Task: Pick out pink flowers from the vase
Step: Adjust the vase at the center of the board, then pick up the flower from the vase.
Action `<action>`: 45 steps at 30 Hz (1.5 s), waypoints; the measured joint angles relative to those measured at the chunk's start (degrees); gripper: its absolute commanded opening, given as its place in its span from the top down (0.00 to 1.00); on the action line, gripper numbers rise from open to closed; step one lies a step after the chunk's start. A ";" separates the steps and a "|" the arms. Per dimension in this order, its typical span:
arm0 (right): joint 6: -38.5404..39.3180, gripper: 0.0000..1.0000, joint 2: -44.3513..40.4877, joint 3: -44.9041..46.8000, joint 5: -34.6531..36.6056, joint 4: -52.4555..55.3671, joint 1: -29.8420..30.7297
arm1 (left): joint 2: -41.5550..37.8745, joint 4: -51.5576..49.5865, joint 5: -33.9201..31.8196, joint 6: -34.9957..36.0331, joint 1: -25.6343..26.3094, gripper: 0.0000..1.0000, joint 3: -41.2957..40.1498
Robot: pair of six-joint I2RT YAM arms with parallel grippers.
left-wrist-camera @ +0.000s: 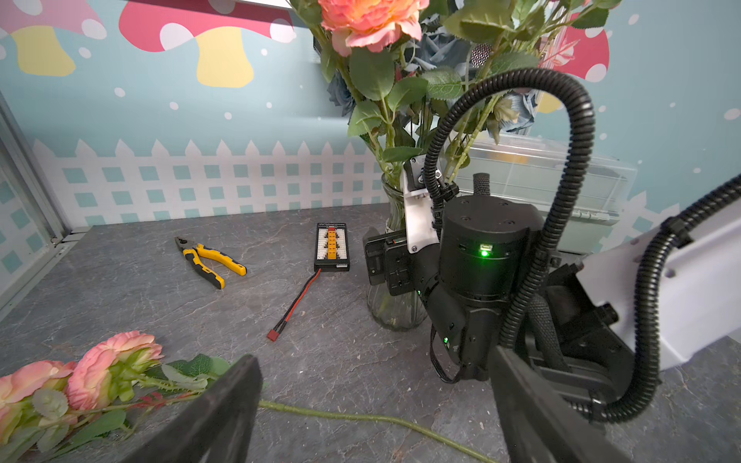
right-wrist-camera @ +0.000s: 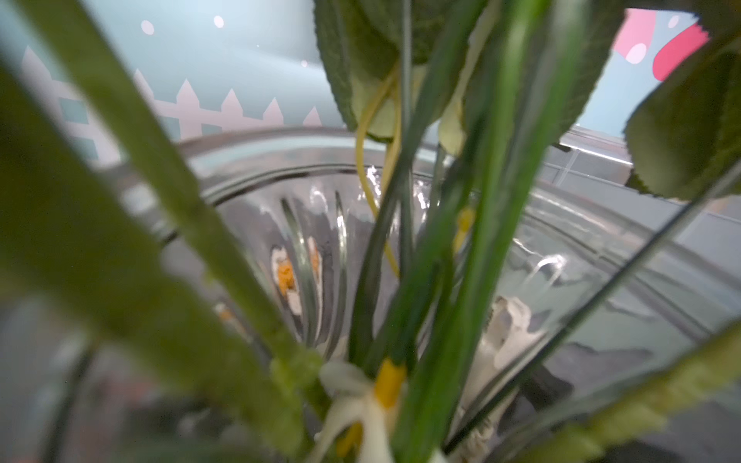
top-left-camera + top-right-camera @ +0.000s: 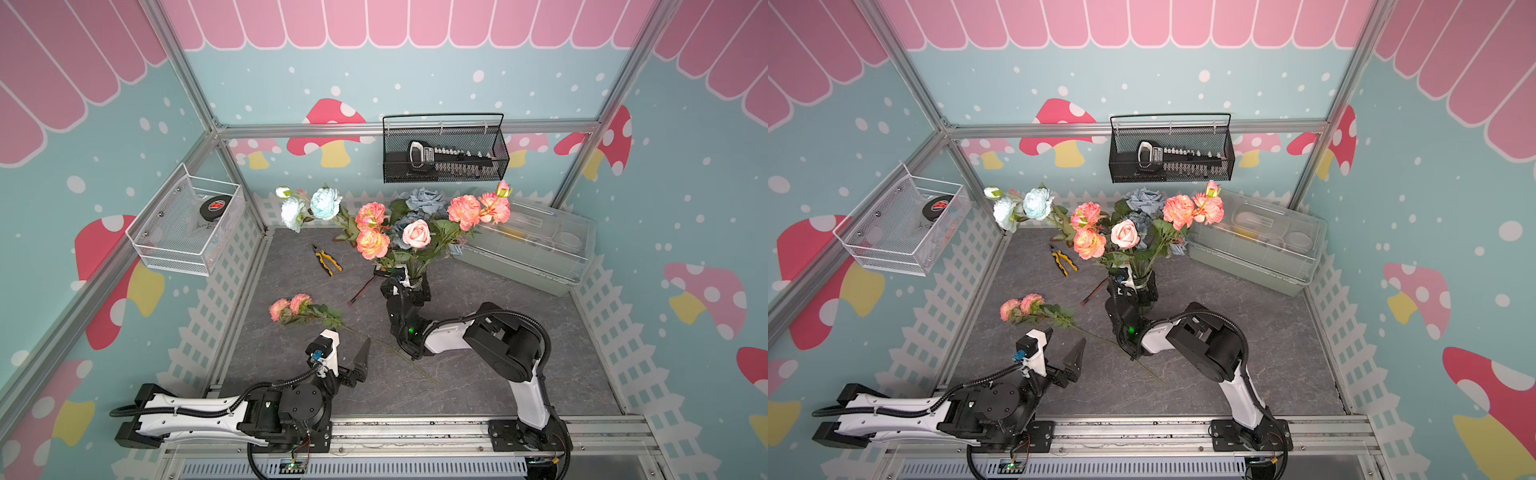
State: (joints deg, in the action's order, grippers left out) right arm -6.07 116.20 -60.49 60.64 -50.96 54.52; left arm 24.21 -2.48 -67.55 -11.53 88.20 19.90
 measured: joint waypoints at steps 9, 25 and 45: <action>-9.07 0.01 -13.81 6.03 -12.09 17.84 -0.15 | 3.43 8.74 0.72 5.18 0.00 0.06 0.00; -14.19 0.10 -29.16 25.22 -28.09 26.32 1.01 | 27.71 25.49 31.04 4.22 -33.14 0.07 8.57; -19.56 0.63 -55.47 37.64 -17.38 39.47 0.87 | 46.40 36.68 64.87 14.86 -45.22 0.49 15.56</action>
State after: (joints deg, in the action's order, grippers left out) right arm -25.63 60.73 -22.85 43.27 -11.49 55.40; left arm 70.61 34.20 -2.68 3.33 42.98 35.46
